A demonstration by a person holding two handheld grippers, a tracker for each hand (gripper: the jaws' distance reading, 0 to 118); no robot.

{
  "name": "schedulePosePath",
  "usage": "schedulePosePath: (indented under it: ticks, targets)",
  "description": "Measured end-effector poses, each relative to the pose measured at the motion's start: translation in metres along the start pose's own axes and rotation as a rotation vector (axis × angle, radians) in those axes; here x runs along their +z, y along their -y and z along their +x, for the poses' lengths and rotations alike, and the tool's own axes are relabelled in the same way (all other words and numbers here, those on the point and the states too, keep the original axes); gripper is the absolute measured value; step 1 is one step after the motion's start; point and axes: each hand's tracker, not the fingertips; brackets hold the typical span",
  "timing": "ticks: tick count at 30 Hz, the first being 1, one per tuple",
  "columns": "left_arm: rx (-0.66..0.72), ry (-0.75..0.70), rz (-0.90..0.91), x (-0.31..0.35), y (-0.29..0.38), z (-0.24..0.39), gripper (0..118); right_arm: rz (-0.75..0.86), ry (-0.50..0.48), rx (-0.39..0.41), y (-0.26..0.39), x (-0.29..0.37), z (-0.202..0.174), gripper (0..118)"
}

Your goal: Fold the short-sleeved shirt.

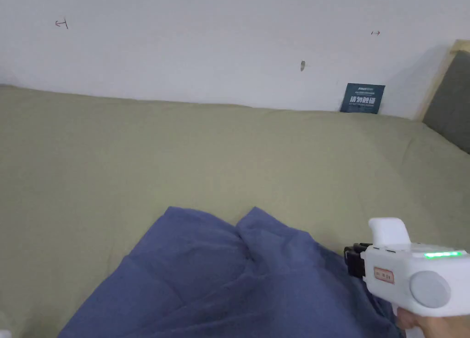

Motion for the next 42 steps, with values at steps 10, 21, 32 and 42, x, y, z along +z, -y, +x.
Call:
schedulePosePath:
  ticks: [10,21,32,42]
  targets:
    - [0.033,0.007,-0.002,0.0,-0.003,0.002,5,-0.27,0.033,0.103,-0.041,-0.121,0.024,109]
    - [0.038,0.0,-0.014,-0.009,-0.007,0.002,5,-0.355,0.043,0.129,-0.023,-0.149,0.011,89]
    - [0.101,0.021,0.086,0.022,-0.027,0.0,5,-0.079,0.0,0.163,-0.06,-0.022,-0.001,0]
    - [0.034,0.045,0.353,0.13,-0.132,0.028,5,0.203,0.048,0.167,-0.125,0.149,0.014,0]
